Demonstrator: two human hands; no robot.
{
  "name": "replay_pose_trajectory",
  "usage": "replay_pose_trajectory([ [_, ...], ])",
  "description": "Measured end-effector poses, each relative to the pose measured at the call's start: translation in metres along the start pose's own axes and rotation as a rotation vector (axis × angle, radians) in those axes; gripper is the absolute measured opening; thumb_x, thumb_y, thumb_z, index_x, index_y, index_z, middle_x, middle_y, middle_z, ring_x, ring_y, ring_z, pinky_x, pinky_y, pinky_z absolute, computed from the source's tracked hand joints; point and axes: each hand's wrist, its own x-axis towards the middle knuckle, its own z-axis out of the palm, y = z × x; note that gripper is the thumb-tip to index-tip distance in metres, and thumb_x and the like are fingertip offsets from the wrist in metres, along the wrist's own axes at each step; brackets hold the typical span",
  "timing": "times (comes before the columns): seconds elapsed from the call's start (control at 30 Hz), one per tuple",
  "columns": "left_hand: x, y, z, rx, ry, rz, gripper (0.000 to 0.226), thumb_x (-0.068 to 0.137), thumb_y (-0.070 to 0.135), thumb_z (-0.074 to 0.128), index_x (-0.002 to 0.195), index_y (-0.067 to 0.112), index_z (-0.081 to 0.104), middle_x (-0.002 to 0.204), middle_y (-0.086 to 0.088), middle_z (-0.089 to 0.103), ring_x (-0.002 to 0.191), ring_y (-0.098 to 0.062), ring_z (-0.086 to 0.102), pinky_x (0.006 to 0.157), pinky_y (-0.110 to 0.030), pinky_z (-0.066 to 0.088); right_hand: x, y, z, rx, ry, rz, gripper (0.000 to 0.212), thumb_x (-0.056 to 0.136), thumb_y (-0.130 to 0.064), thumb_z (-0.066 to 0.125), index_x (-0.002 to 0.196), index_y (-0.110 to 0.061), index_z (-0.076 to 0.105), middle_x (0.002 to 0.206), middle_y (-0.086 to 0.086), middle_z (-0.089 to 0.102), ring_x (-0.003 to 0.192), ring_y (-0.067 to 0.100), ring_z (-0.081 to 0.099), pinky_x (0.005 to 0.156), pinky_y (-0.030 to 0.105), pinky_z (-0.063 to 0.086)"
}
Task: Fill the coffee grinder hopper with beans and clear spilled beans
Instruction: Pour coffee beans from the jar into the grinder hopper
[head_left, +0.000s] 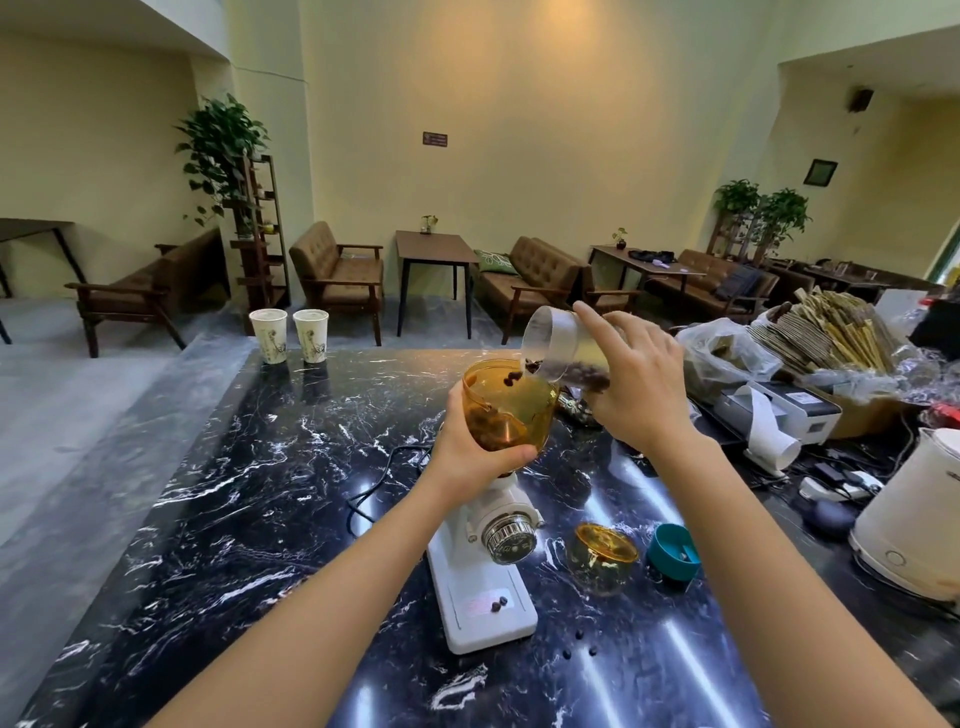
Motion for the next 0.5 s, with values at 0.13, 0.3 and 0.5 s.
replay_pose_trajectory([
  [0.13, -0.001, 0.002, 0.0, 0.025, 0.015, -0.012, 0.1, 0.052, 0.037, 0.088, 0.129, 0.043, 0.024, 0.122, 0.016, 0.046, 0.112, -0.001, 0.05, 0.083, -0.011, 0.042, -0.007, 0.012, 0.009, 0.248, 0.012, 0.086, 0.091, 0.064, -0.025, 0.078, 0.143, -0.027, 0.033, 0.125, 0.012, 0.055, 0.112, 0.031, 0.05, 0.09, 0.046, 0.042],
  [0.3, -0.002, 0.004, 0.001, 0.037, 0.036, -0.017, 0.098, 0.053, 0.029, 0.087, 0.132, 0.03, 0.028, 0.123, 0.009, 0.05, 0.114, -0.006, 0.051, 0.093, -0.025, 0.045, -0.039, 0.024, 0.032, 0.772, 0.014, 0.359, 0.095, 0.053, -0.037, 0.082, 0.135, -0.037, 0.035, 0.121, -0.007, 0.056, 0.107, 0.009, 0.053, 0.087, 0.021, 0.042],
  [0.5, -0.003, 0.005, 0.003, 0.037, 0.069, -0.006, 0.091, 0.047, 0.04, 0.084, 0.122, 0.043, 0.033, 0.124, 0.008, 0.051, 0.113, -0.003, 0.052, 0.087, -0.017, 0.045, -0.157, 0.07, 0.077, 0.85, 0.095, 0.878, 0.091, 0.053, -0.025, 0.087, 0.128, -0.033, 0.036, 0.113, -0.001, 0.057, 0.104, 0.019, 0.059, 0.088, 0.034, 0.047],
])
